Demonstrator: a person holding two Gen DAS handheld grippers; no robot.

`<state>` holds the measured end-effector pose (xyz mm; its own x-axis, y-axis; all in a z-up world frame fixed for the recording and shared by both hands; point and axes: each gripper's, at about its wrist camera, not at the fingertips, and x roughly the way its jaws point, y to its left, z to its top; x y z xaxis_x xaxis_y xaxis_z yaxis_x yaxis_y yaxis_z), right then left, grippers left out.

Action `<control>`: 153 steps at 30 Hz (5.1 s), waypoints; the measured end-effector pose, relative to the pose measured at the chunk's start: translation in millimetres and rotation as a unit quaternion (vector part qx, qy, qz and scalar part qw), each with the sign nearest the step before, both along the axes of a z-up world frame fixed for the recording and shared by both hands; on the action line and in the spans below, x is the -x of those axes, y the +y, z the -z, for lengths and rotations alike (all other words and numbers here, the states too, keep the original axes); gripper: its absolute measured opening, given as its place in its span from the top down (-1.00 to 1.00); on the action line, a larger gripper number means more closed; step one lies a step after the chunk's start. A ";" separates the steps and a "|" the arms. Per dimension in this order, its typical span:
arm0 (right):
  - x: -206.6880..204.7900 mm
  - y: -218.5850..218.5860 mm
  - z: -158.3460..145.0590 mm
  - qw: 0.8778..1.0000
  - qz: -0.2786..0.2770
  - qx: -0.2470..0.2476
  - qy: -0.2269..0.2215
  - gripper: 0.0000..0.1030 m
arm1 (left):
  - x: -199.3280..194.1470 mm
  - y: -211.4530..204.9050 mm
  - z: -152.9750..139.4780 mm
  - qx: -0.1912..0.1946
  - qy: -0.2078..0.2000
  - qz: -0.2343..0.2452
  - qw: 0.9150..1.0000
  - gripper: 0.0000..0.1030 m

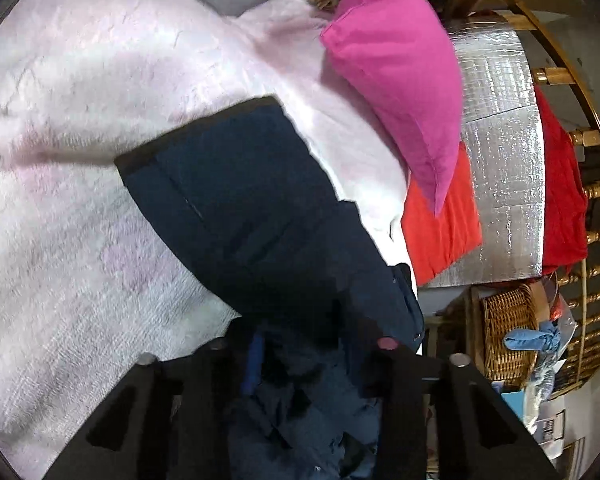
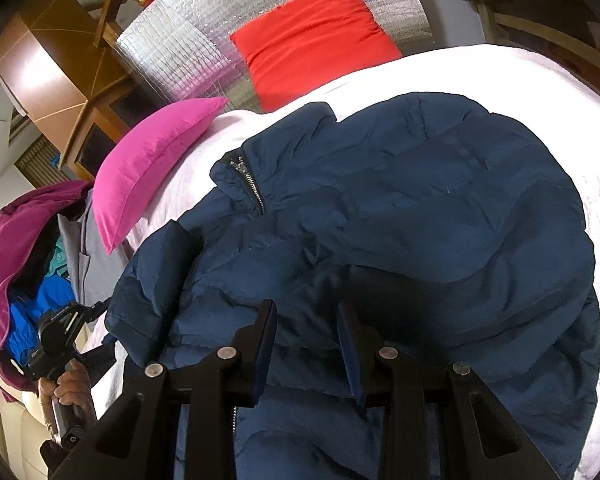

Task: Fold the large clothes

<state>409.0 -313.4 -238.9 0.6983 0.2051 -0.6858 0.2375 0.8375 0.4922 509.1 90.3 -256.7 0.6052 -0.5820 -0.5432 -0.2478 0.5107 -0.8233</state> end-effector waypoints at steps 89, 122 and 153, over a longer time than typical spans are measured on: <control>33.2 -120.0 28.2 0.970 0.104 -0.220 -0.013 0.70 | 34.0 -113.7 -38.3 -0.376 -0.004 0.144 0.916 0.27; 44.0 -96.6 -16.6 1.000 0.030 0.006 0.006 0.71 | 53.5 -133.5 -39.7 -0.455 -0.027 0.178 0.872 0.25; 16.2 -133.3 13.1 0.996 0.059 0.016 0.067 0.23 | 28.1 -99.0 -35.4 -0.378 -0.002 0.133 0.916 -0.08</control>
<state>392.8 -446.8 -252.0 0.6174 0.1036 -0.7798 0.3975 0.8144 0.4229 480.9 -8.7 -221.3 0.4990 -0.1665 -0.8504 -0.0304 0.9774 -0.2092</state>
